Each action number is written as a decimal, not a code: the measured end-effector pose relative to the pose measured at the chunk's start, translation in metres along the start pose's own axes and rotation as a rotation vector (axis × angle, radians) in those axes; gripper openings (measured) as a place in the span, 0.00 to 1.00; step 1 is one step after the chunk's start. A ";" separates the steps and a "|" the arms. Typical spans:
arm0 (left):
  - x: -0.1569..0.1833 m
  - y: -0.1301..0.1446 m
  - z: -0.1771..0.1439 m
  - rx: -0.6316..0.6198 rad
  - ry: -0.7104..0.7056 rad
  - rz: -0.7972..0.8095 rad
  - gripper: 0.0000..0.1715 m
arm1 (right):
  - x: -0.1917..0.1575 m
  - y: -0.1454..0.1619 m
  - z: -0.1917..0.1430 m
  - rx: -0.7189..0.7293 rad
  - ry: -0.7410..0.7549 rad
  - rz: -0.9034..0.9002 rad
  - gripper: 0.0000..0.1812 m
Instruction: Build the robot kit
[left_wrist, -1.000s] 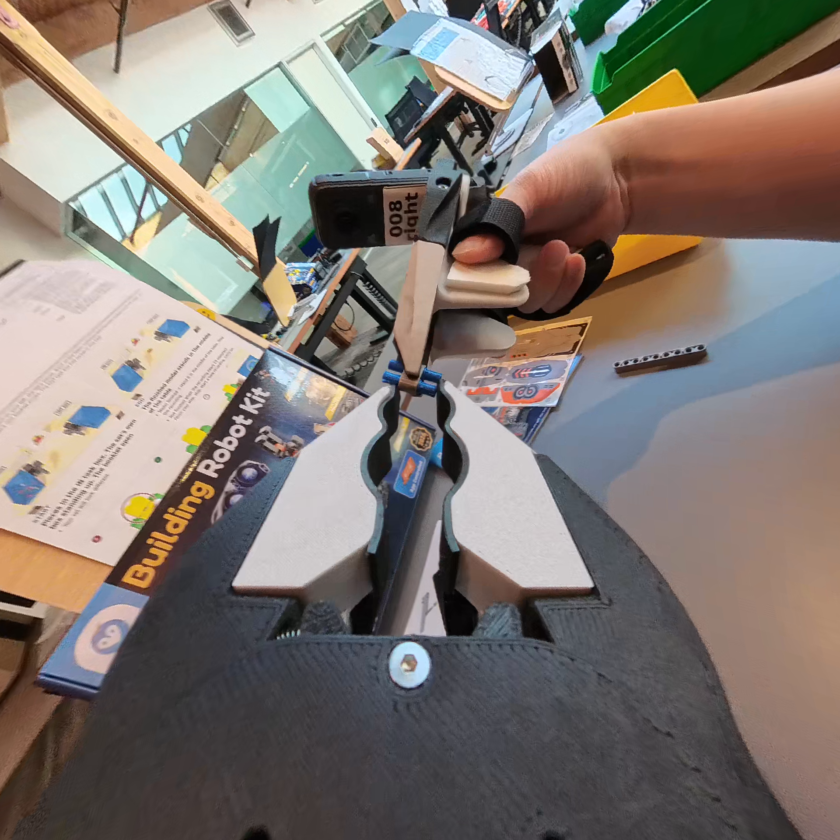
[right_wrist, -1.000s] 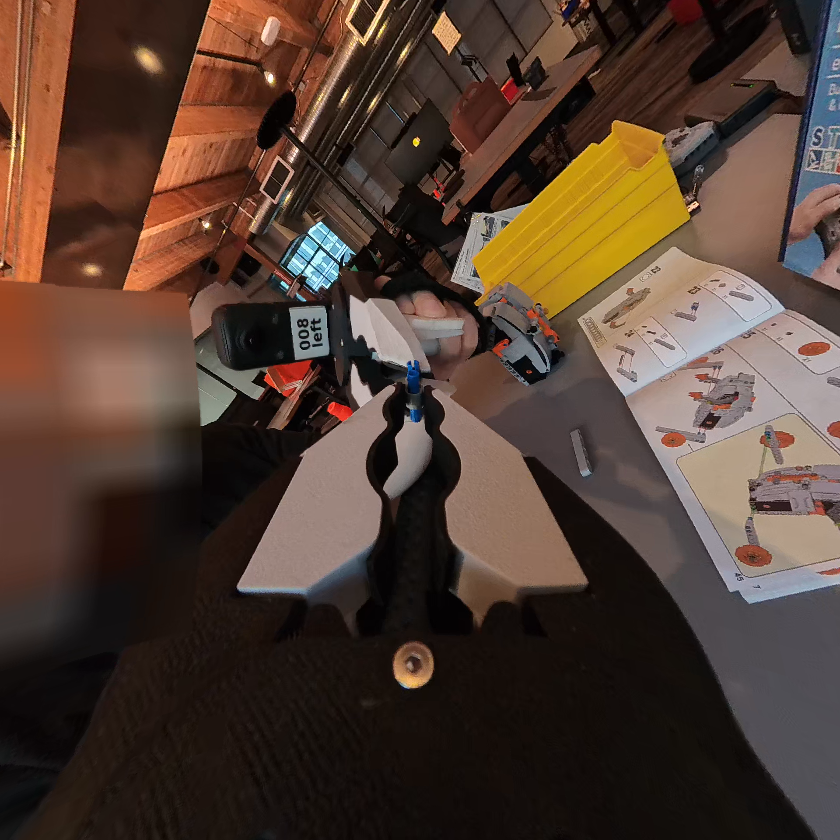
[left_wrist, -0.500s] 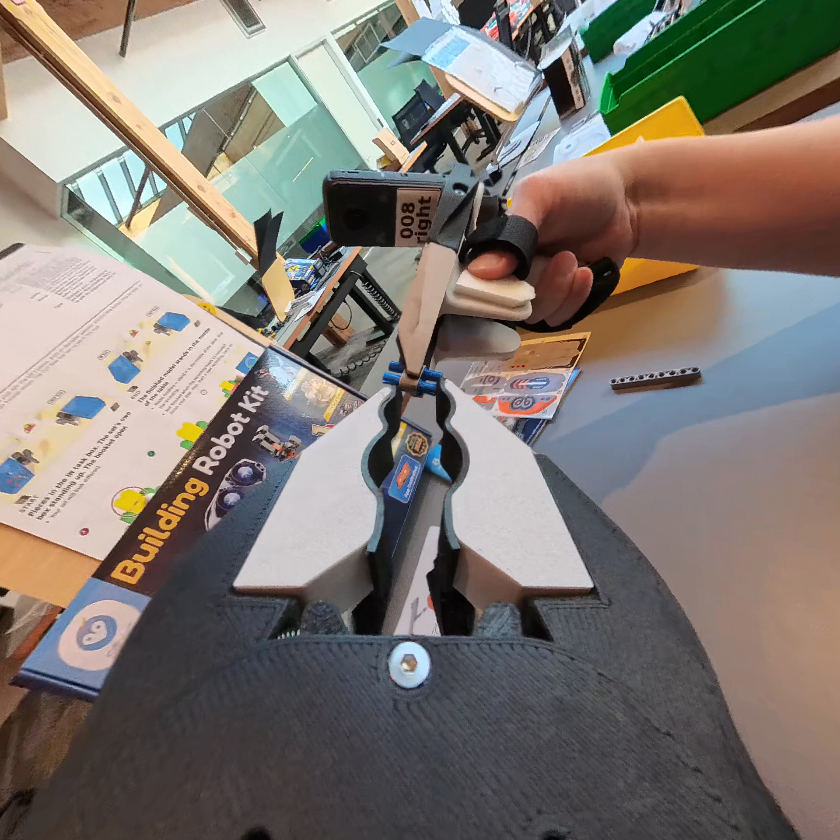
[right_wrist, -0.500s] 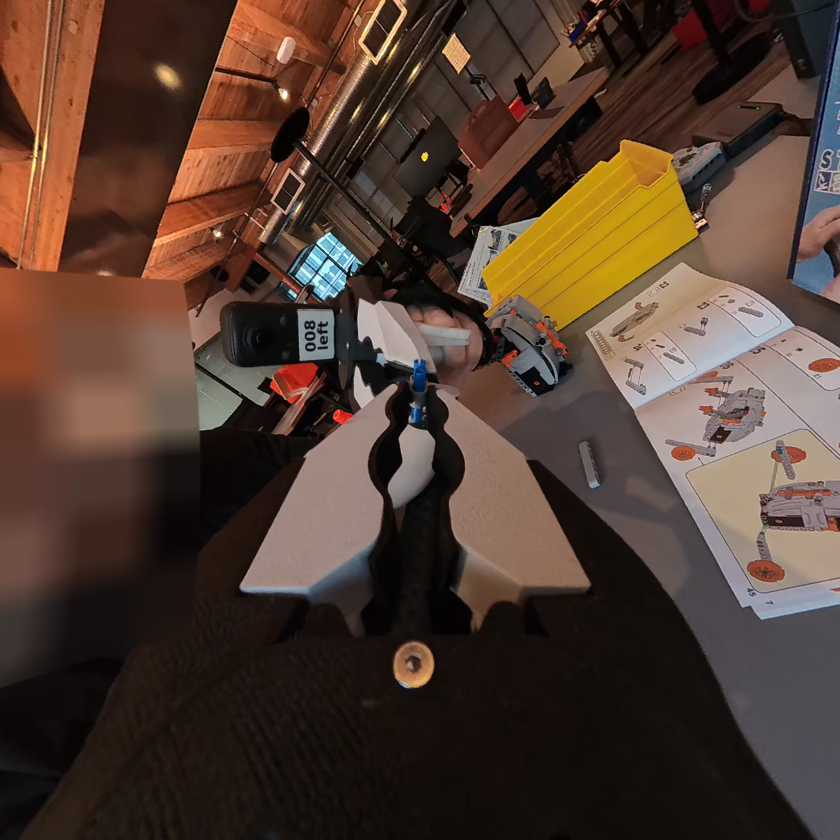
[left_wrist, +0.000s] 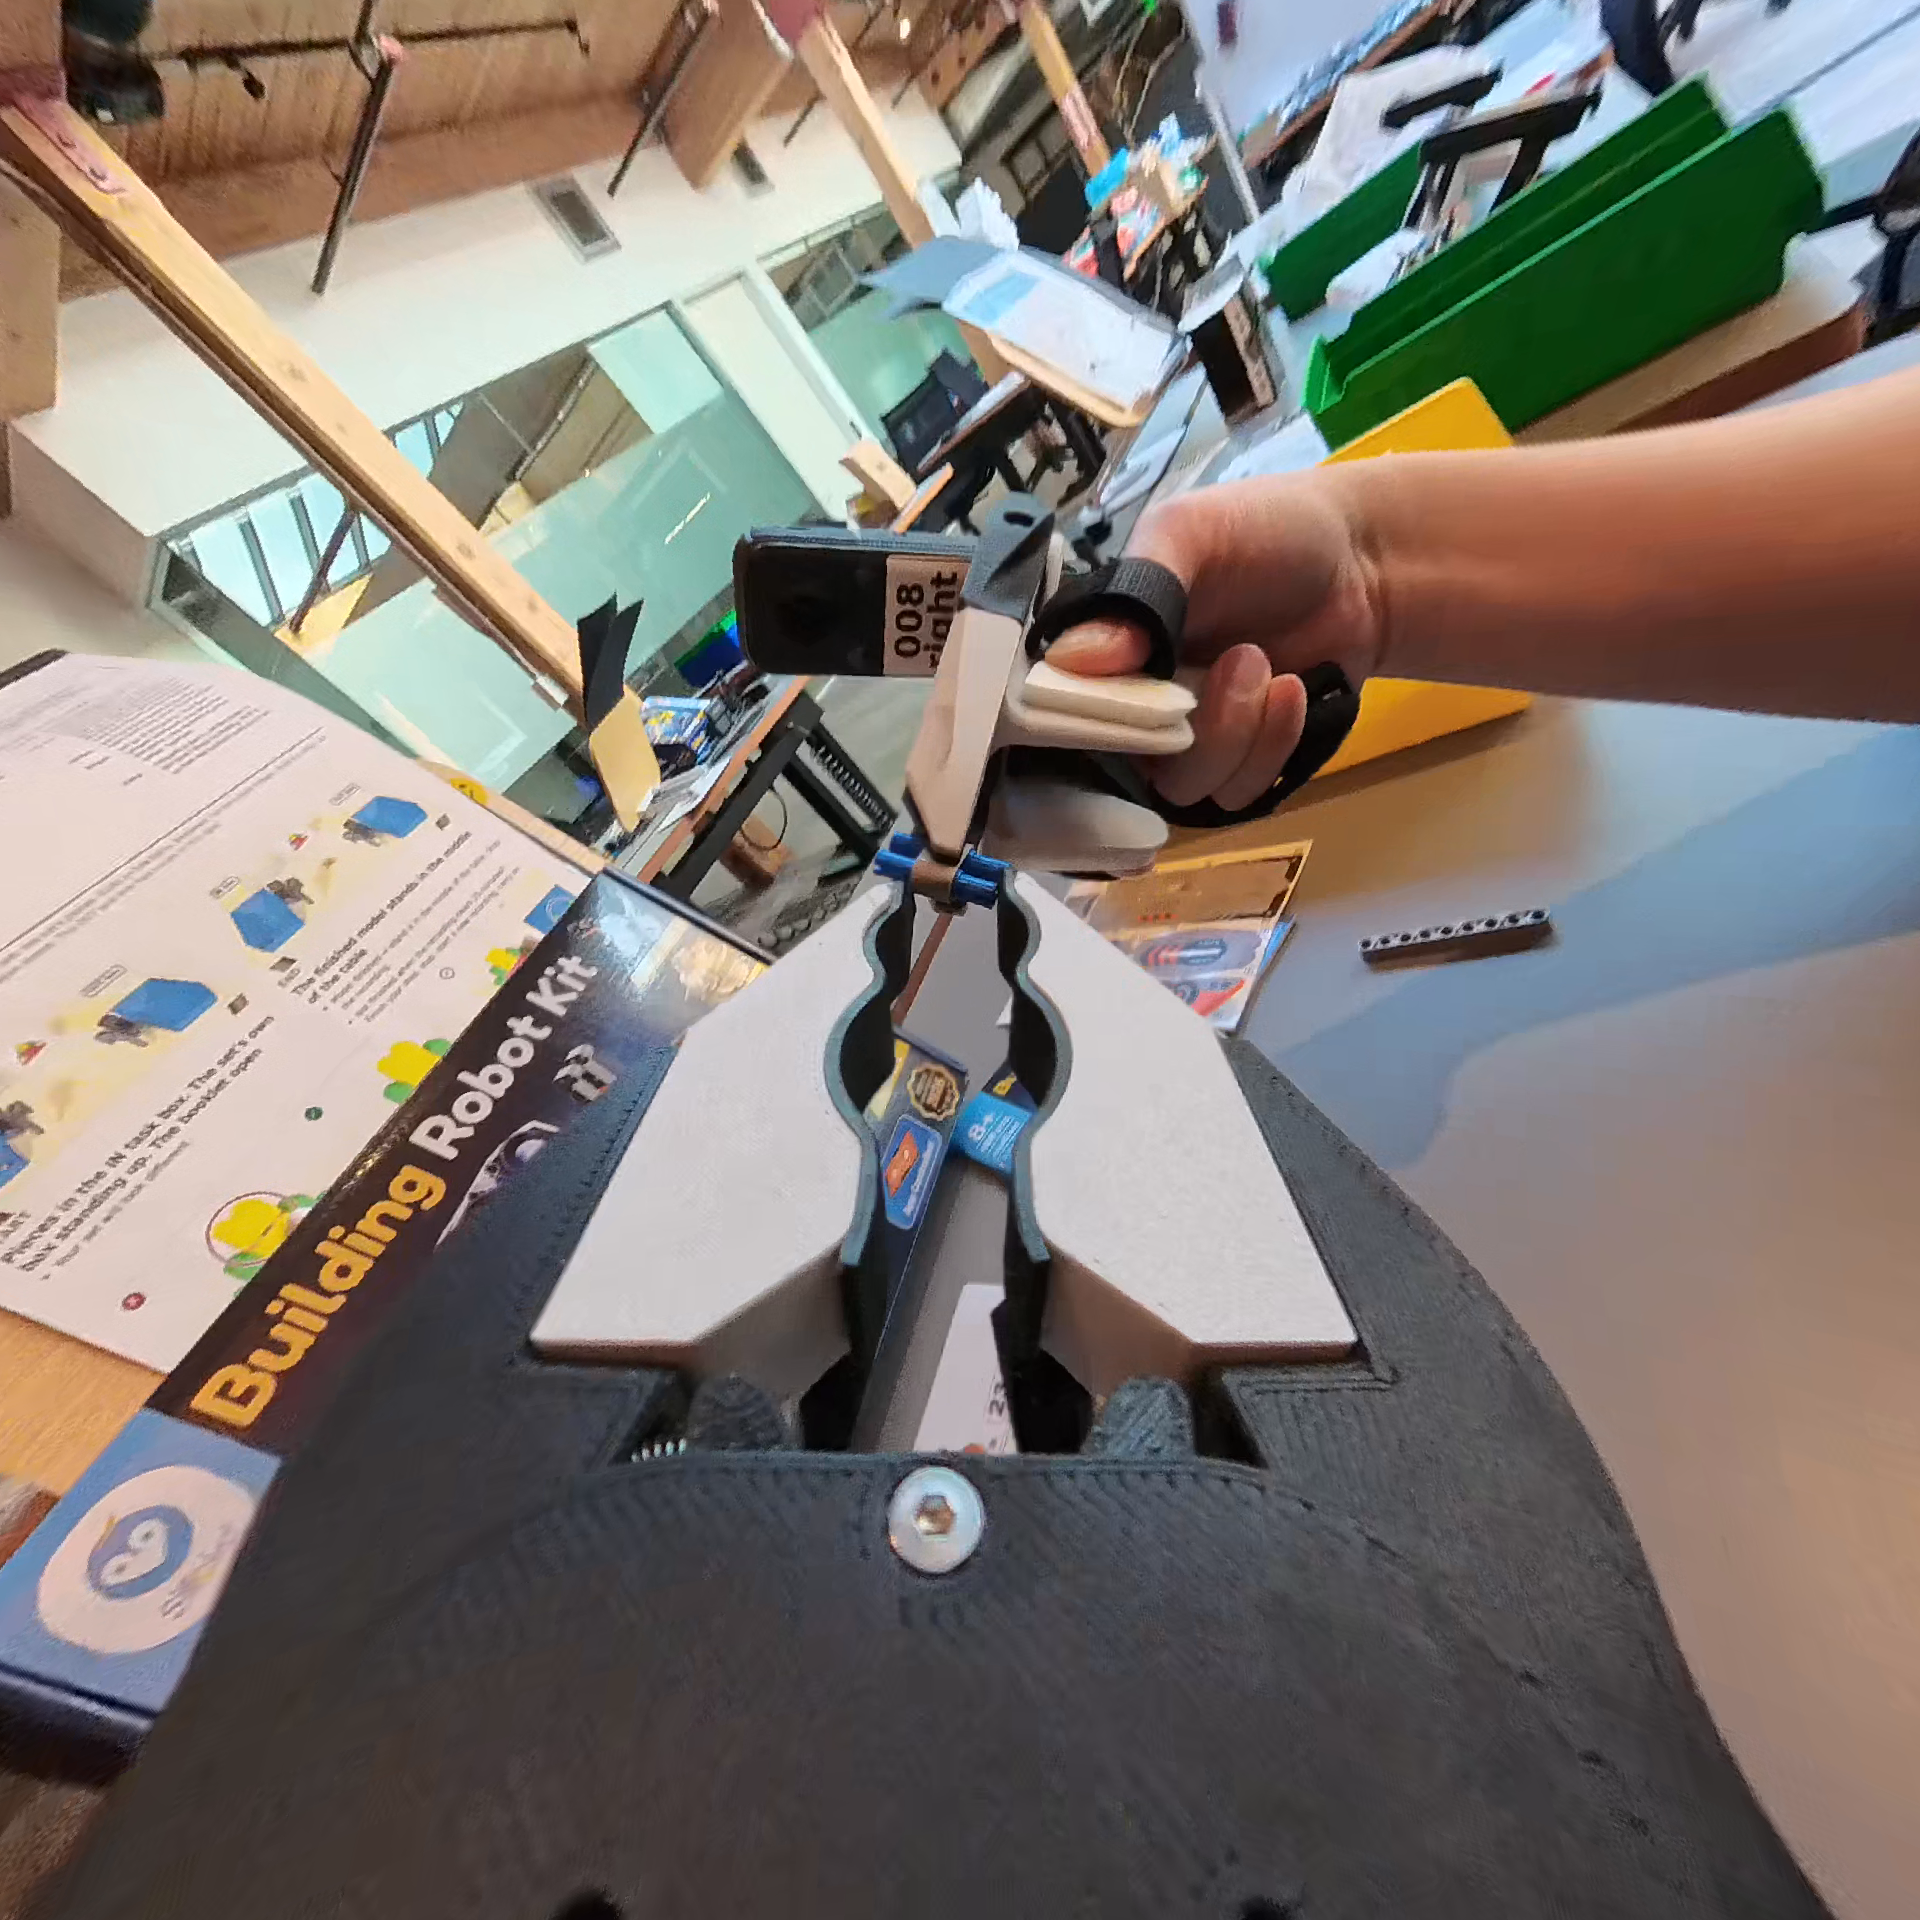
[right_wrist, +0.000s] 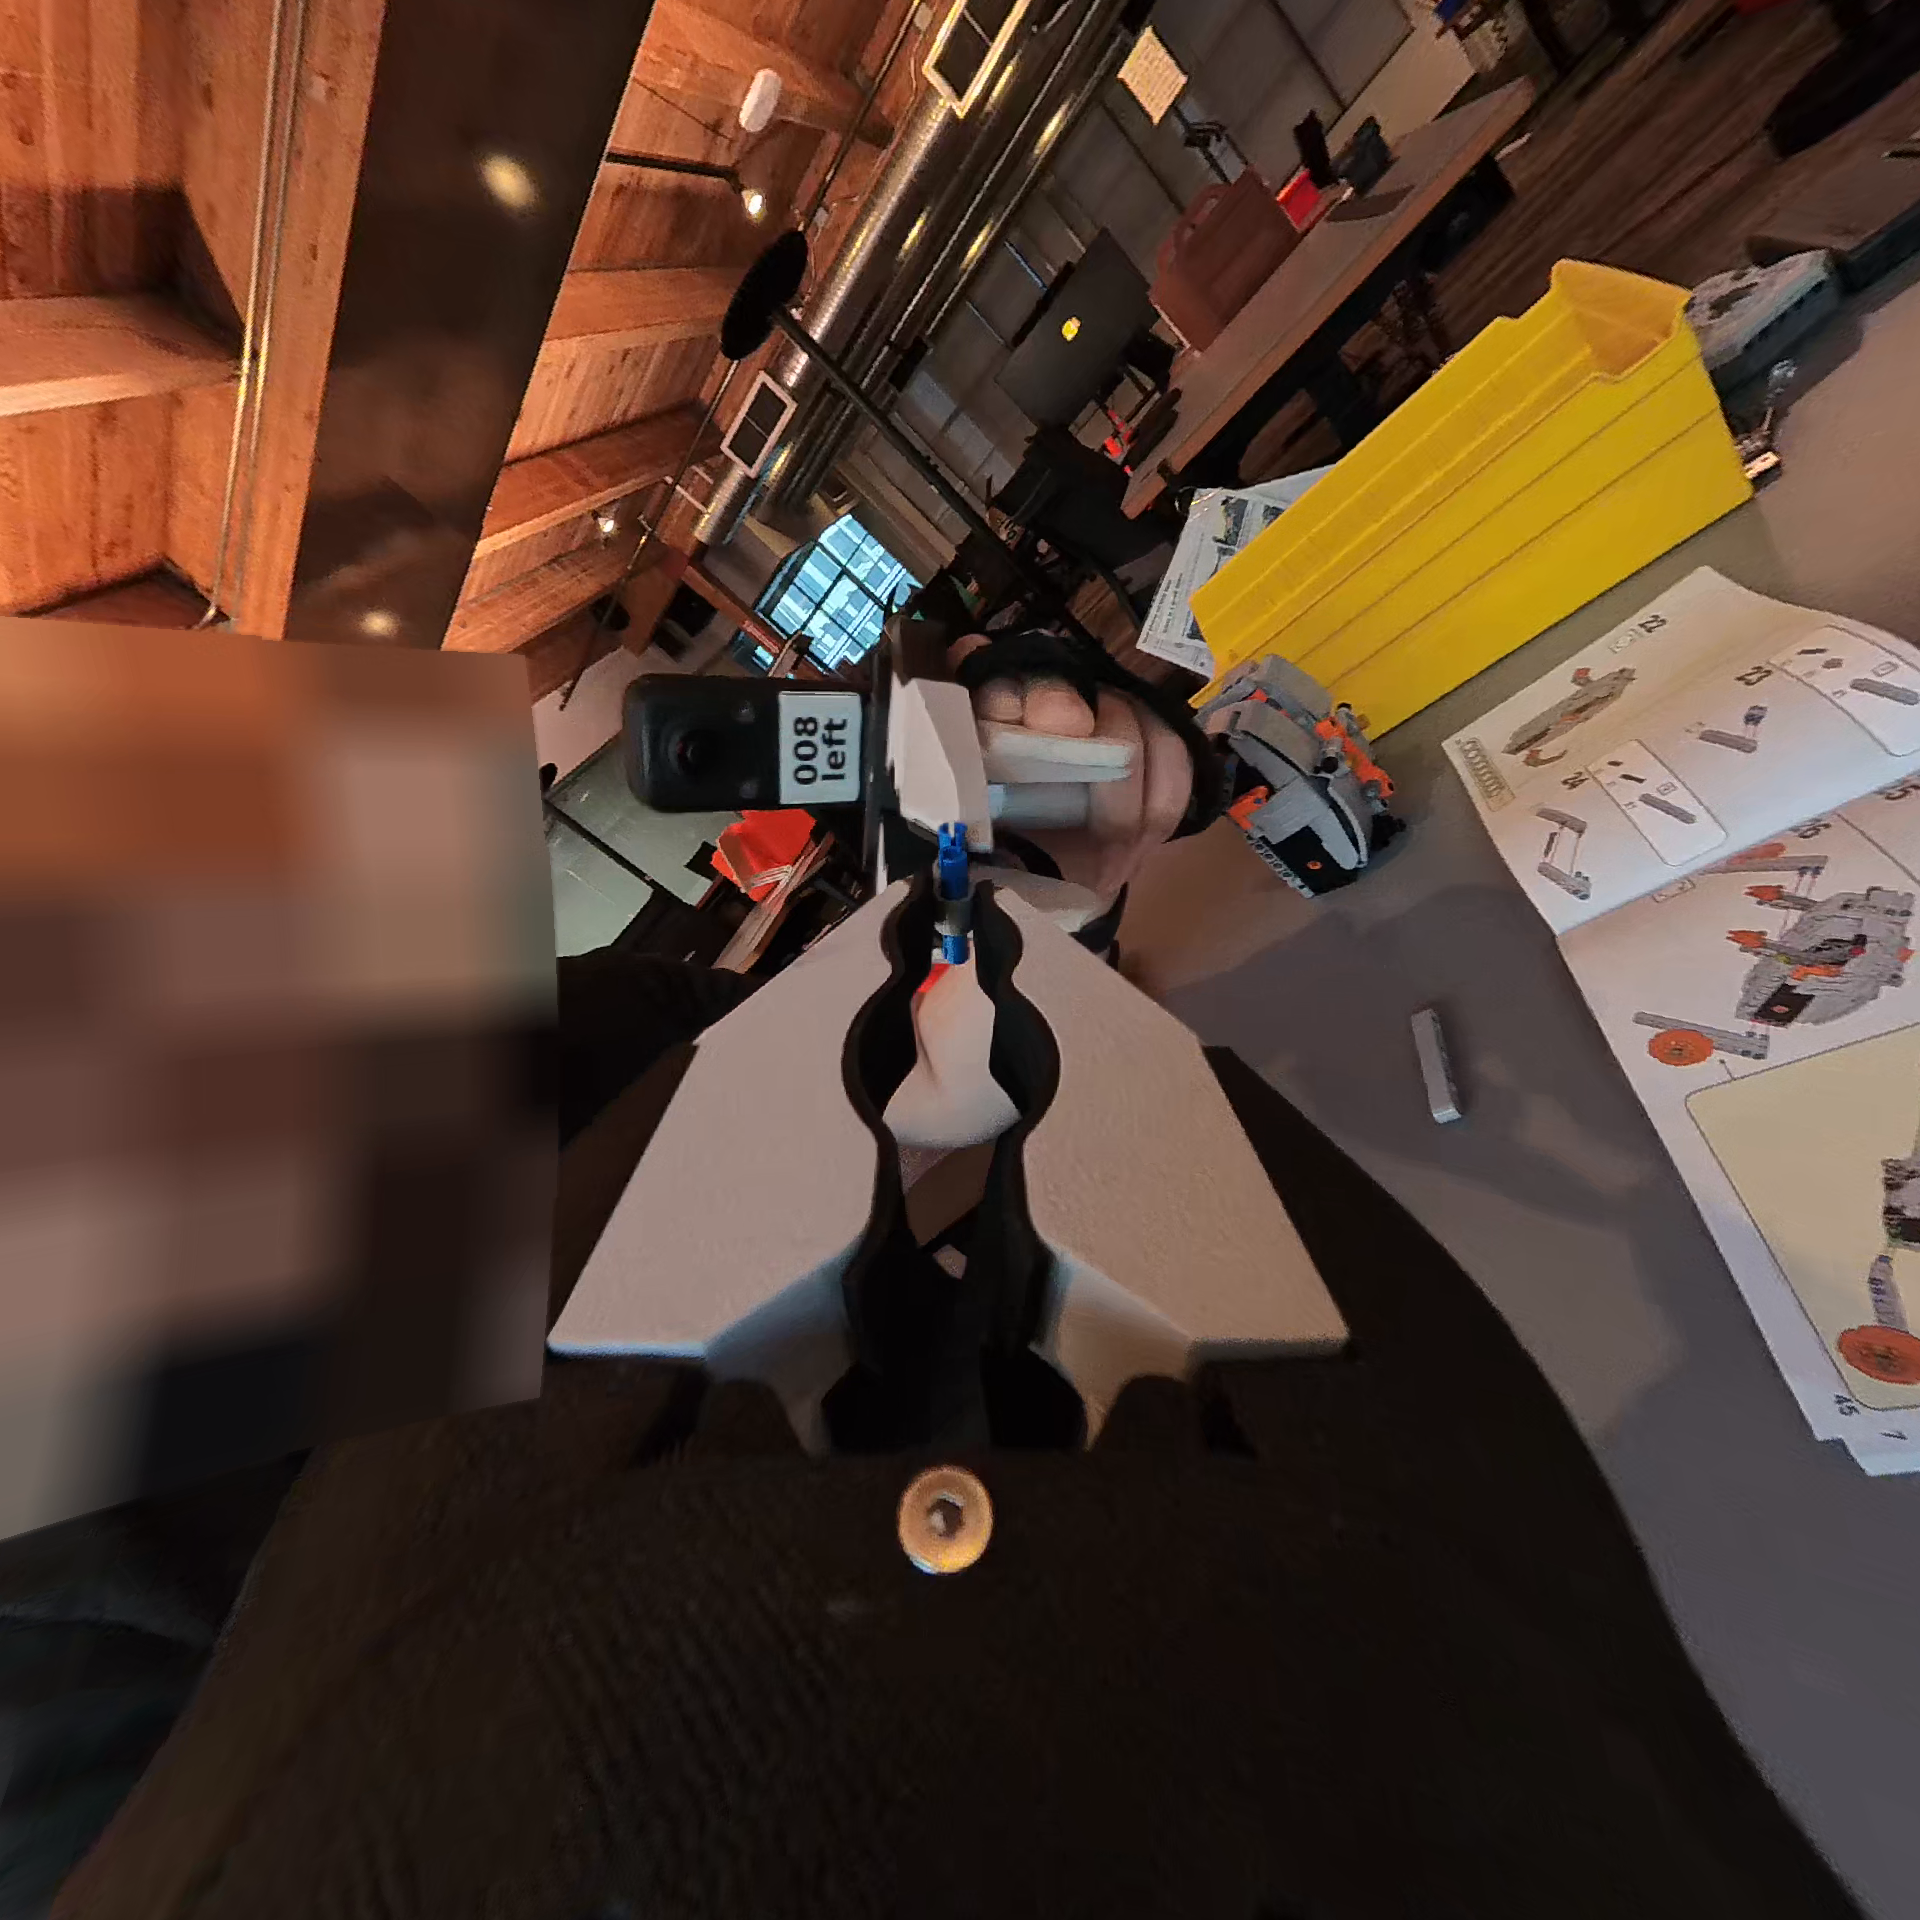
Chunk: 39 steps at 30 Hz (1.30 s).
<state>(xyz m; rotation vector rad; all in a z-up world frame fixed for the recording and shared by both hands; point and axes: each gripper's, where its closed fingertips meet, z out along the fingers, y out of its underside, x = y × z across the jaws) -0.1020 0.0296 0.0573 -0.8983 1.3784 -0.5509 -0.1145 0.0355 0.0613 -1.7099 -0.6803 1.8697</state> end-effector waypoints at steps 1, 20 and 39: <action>0.000 -0.001 0.000 0.018 0.004 -0.018 0.08 | -0.001 0.000 0.000 0.001 0.001 0.000 0.03; 0.005 0.011 -0.001 -0.068 0.066 -0.033 0.08 | 0.009 0.008 0.001 -0.048 0.071 -0.018 0.04; 0.012 0.010 0.004 -0.048 0.043 0.012 0.07 | 0.007 0.010 -0.010 -0.078 0.093 0.009 0.03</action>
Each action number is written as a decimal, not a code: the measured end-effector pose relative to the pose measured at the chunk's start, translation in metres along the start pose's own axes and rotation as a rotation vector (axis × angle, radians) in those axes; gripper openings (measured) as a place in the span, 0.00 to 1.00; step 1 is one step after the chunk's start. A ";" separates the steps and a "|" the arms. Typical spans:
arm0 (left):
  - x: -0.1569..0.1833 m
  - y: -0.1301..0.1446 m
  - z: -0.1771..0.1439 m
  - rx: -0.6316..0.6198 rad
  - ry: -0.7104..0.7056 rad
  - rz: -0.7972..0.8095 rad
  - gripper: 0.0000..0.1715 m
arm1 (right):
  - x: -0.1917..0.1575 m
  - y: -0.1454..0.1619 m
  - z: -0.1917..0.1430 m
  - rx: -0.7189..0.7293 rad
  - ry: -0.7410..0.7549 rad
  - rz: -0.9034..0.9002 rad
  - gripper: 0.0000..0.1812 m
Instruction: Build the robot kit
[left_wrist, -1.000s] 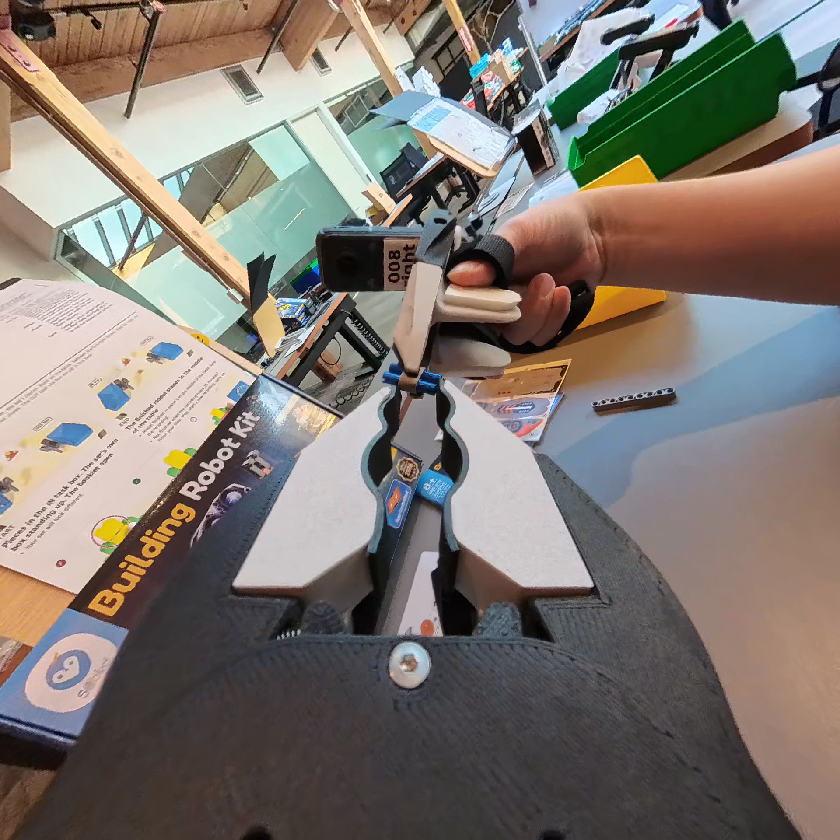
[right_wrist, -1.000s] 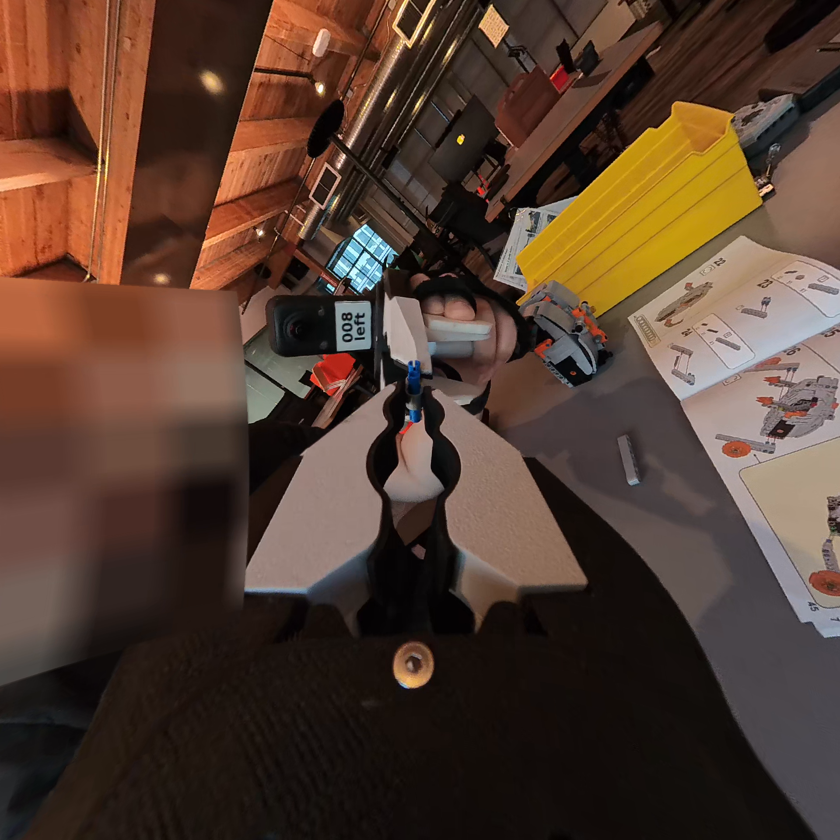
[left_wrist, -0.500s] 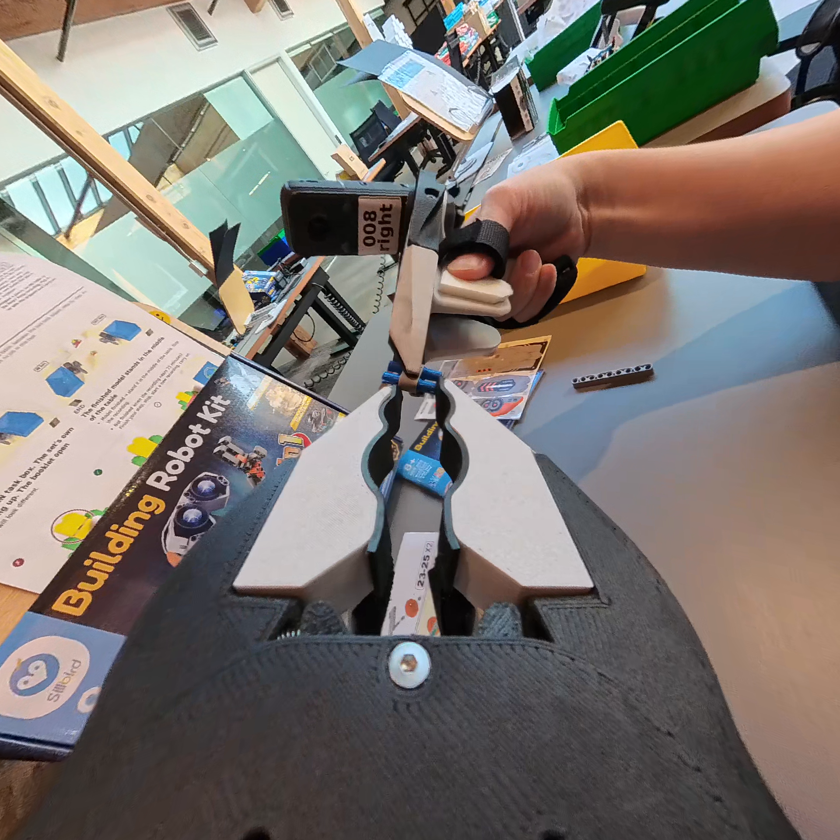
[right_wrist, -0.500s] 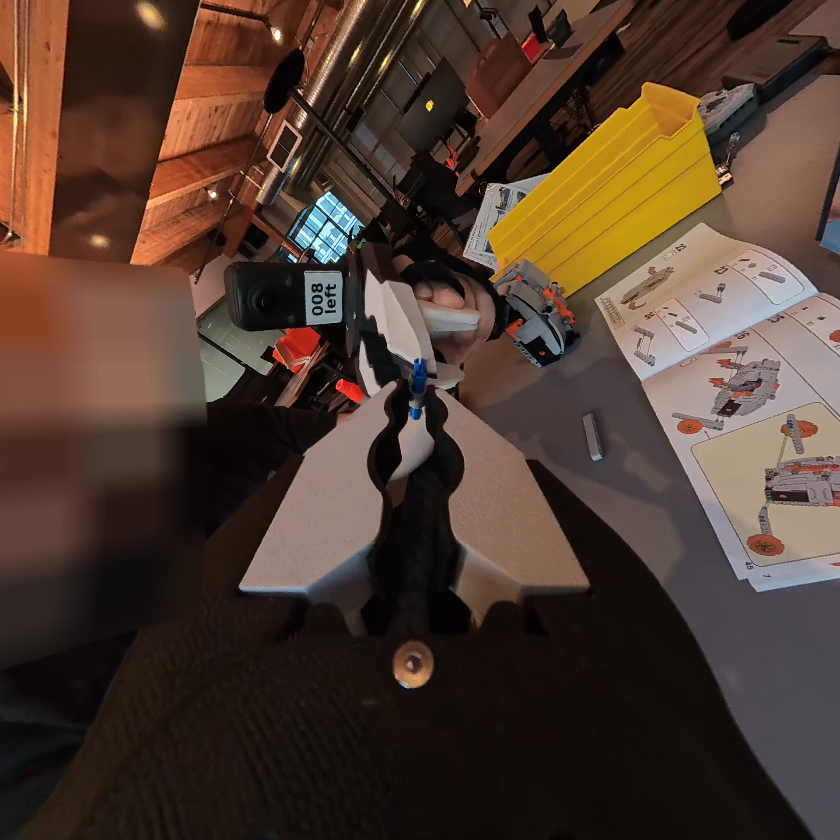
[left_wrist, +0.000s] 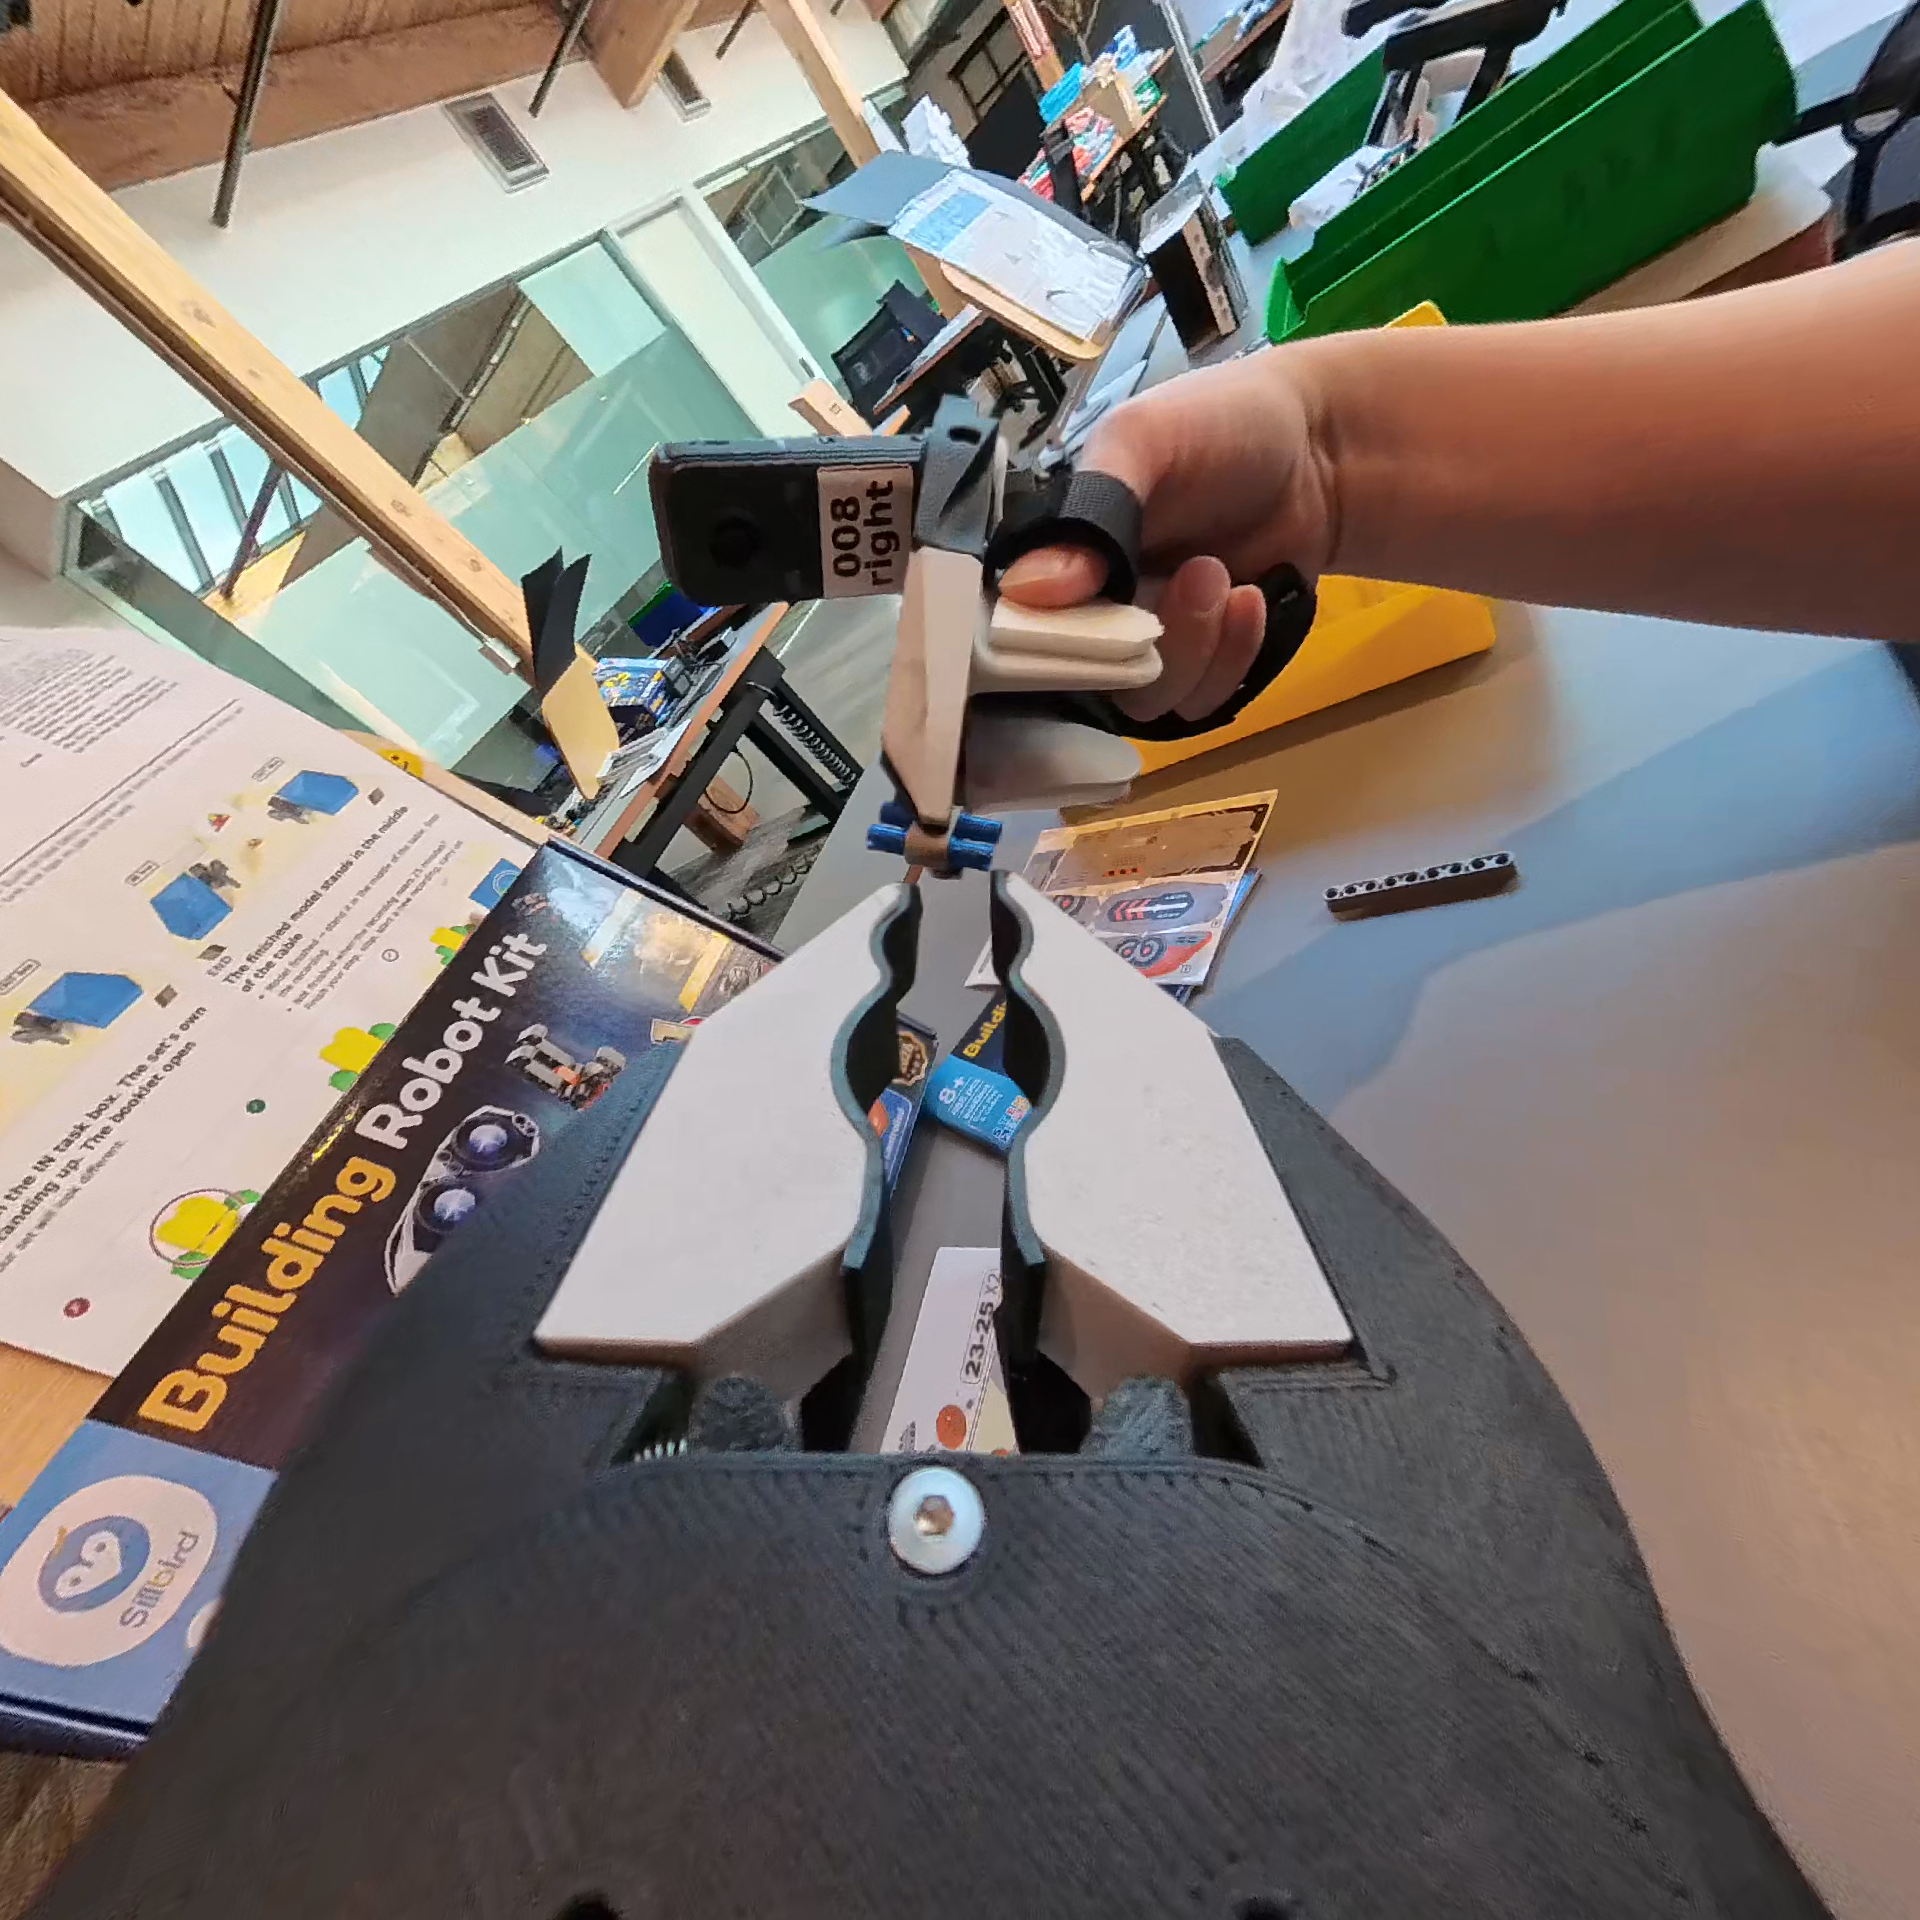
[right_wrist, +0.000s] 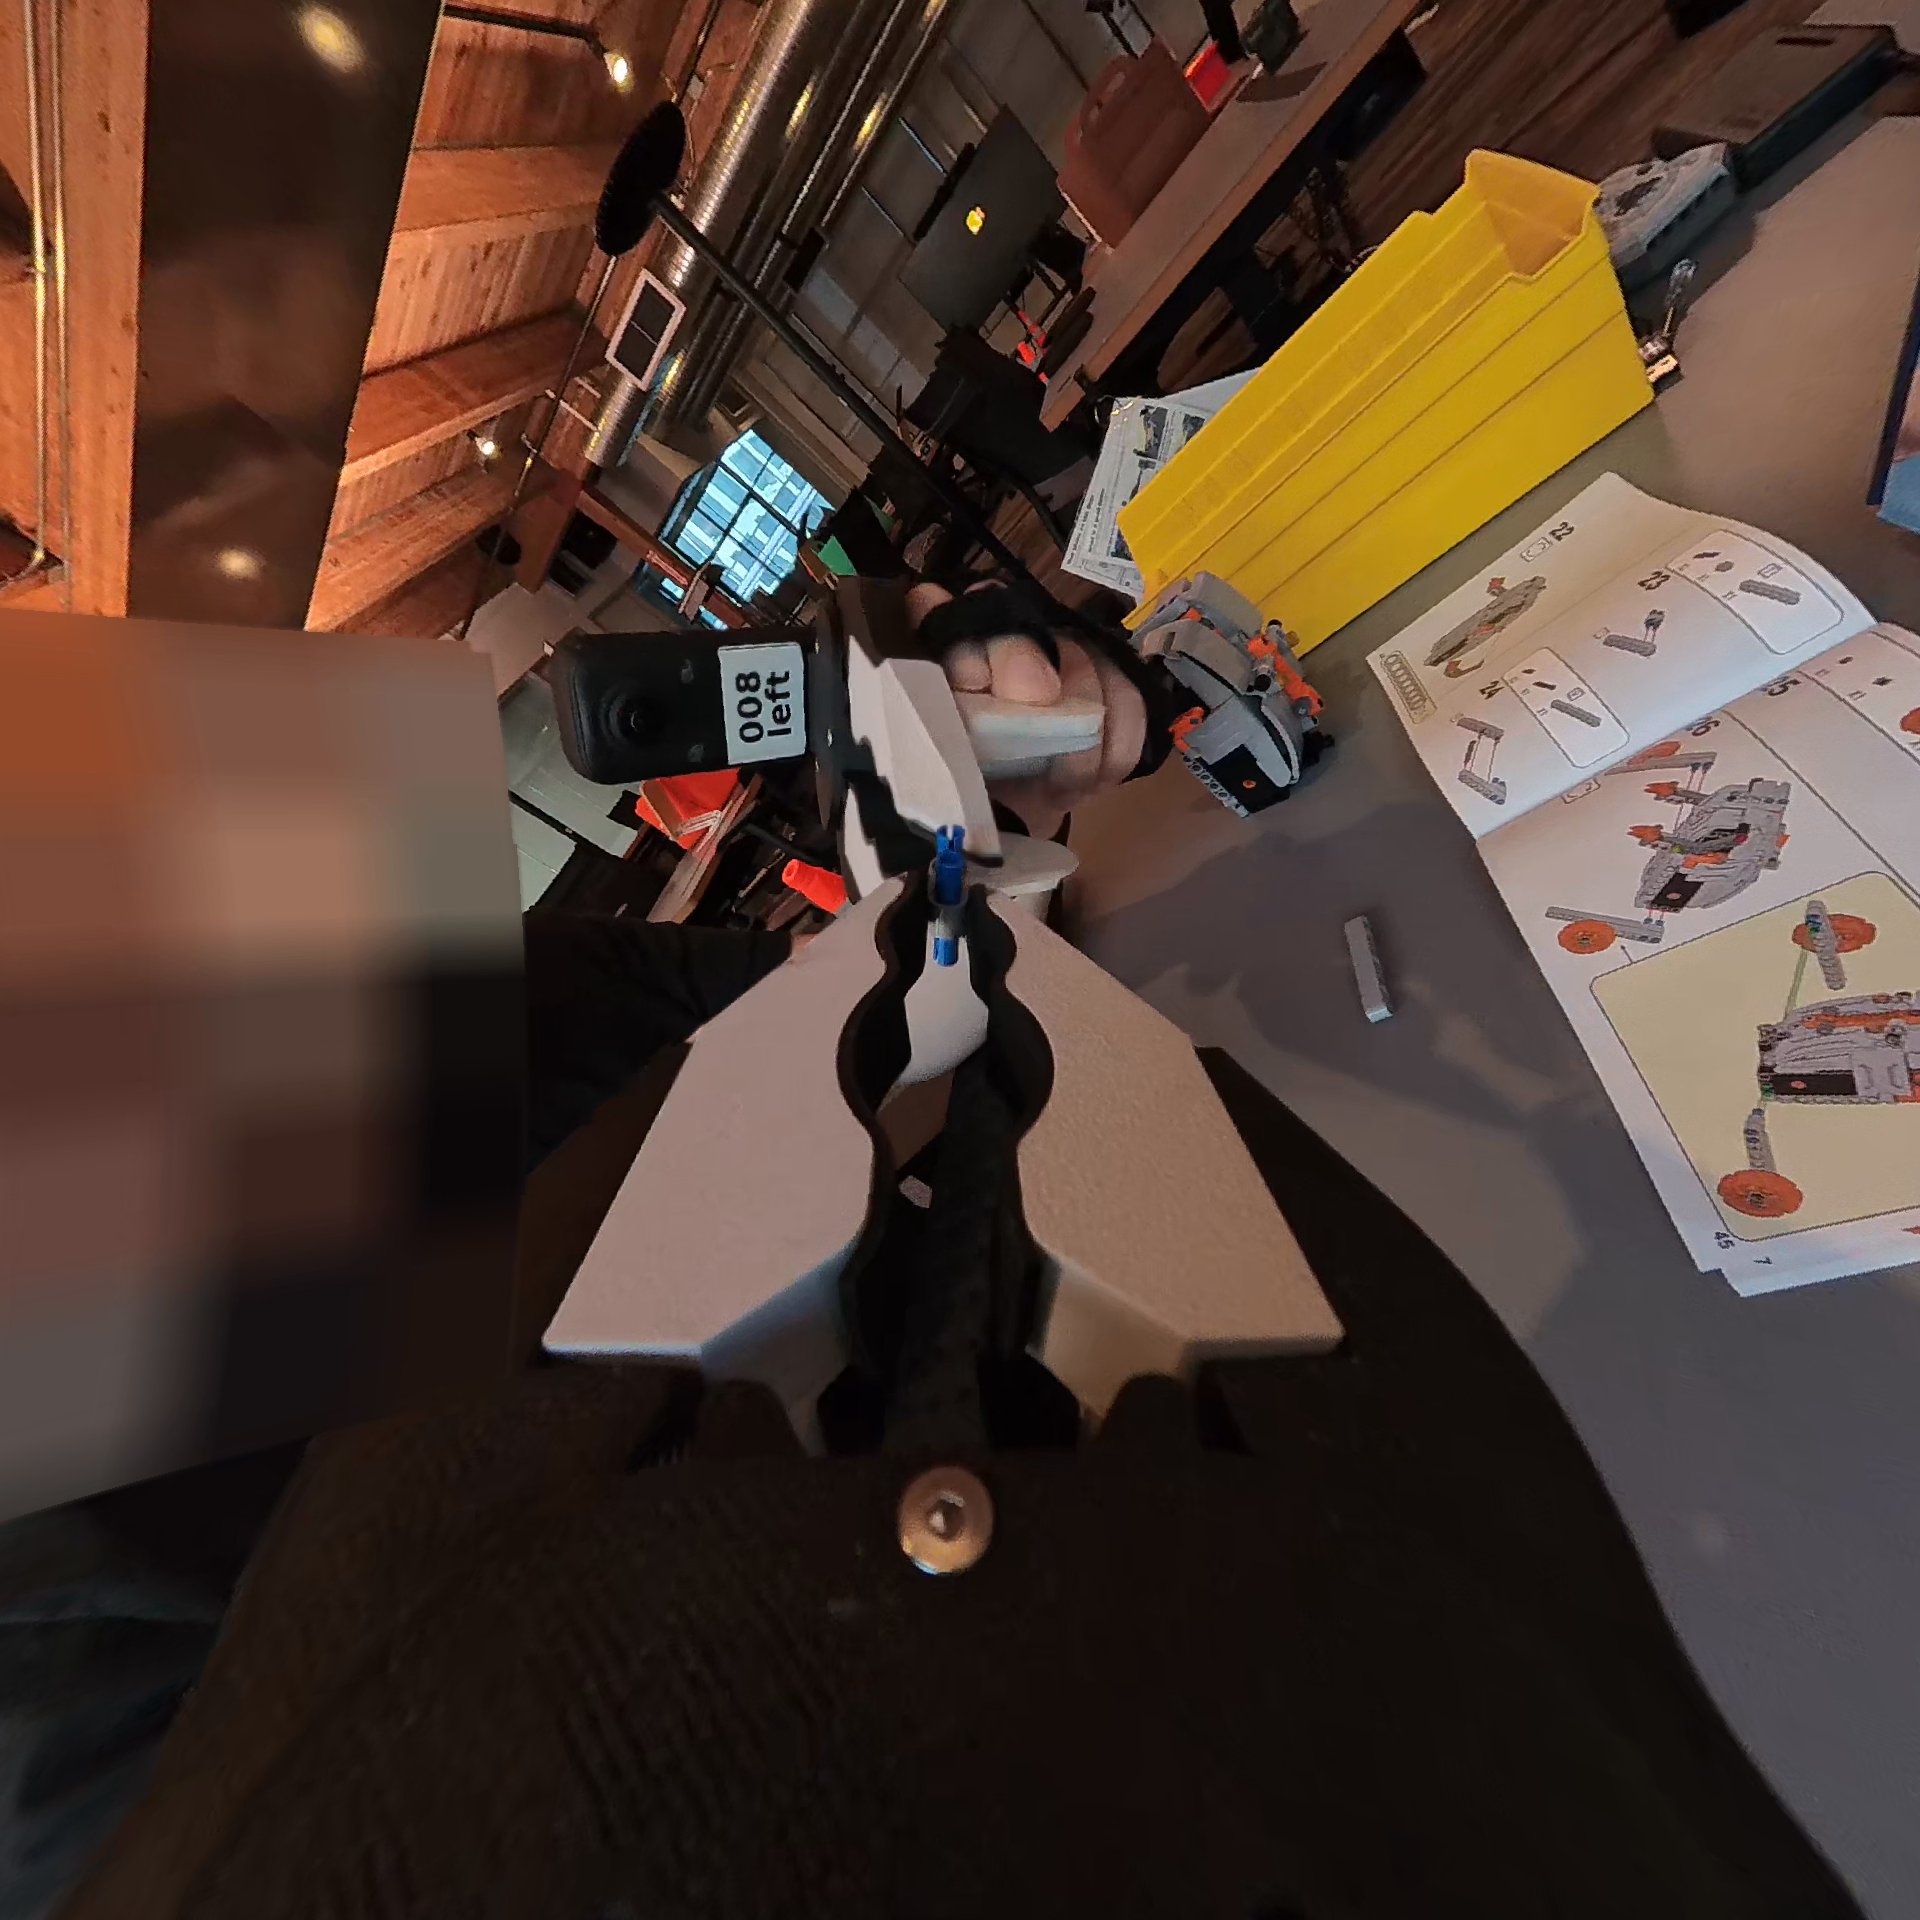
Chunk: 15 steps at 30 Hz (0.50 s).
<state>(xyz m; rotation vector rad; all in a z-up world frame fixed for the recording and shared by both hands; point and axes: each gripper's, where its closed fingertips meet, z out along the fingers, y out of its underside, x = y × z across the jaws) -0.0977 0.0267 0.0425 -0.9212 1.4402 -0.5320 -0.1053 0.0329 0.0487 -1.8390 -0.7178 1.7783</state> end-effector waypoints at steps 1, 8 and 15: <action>0.000 -0.001 0.000 0.001 0.000 -0.004 0.09 | 0.000 0.000 0.000 -0.001 -0.005 0.006 0.03; 0.003 -0.001 -0.001 0.008 0.040 -0.043 0.08 | 0.002 0.004 0.005 -0.023 -0.011 0.027 0.04; 0.000 0.003 0.003 -0.020 0.030 -0.066 0.08 | 0.005 0.001 0.002 0.001 -0.005 0.033 0.03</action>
